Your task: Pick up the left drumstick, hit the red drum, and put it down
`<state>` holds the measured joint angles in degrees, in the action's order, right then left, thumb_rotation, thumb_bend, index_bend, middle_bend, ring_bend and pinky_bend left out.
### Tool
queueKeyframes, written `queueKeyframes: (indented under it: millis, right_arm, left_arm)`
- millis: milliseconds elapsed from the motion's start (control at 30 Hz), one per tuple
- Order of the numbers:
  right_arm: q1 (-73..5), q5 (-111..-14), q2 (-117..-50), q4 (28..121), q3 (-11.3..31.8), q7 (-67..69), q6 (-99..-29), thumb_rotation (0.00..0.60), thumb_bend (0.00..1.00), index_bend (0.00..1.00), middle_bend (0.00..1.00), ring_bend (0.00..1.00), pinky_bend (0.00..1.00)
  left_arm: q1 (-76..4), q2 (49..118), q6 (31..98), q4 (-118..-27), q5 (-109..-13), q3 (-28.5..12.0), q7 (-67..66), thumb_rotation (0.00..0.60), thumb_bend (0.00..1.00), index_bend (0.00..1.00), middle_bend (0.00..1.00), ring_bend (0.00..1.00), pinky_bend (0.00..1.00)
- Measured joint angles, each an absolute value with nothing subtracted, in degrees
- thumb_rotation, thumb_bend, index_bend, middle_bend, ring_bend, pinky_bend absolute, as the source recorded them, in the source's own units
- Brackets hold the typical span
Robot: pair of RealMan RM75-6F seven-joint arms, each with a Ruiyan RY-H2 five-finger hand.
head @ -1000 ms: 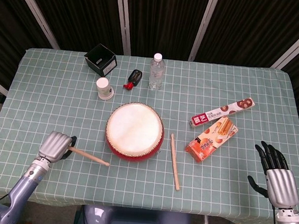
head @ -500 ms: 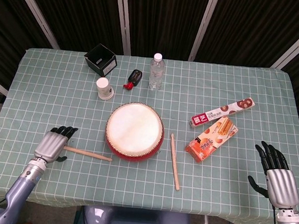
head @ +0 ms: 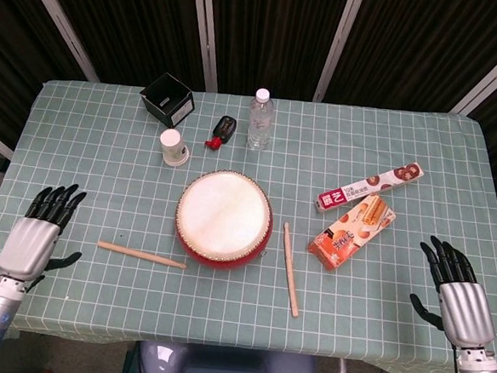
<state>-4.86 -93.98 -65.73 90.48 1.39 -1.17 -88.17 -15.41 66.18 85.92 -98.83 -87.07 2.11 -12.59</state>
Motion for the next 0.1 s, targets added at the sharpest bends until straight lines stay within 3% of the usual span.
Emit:
queueKeyframes:
  millis: [100]
  right_arm:
    - [-4.8,-93.8,-65.6,90.6,1.3,-1.3,-88.0,0.6,0.3,0.0,0.0,0.0,0.11]
  left_arm:
    - [-11.0,66.0,90.1,-95.0,-89.2,3.9,-8.7,0.6,0.0,0.0,0.0,0.0,0.0]
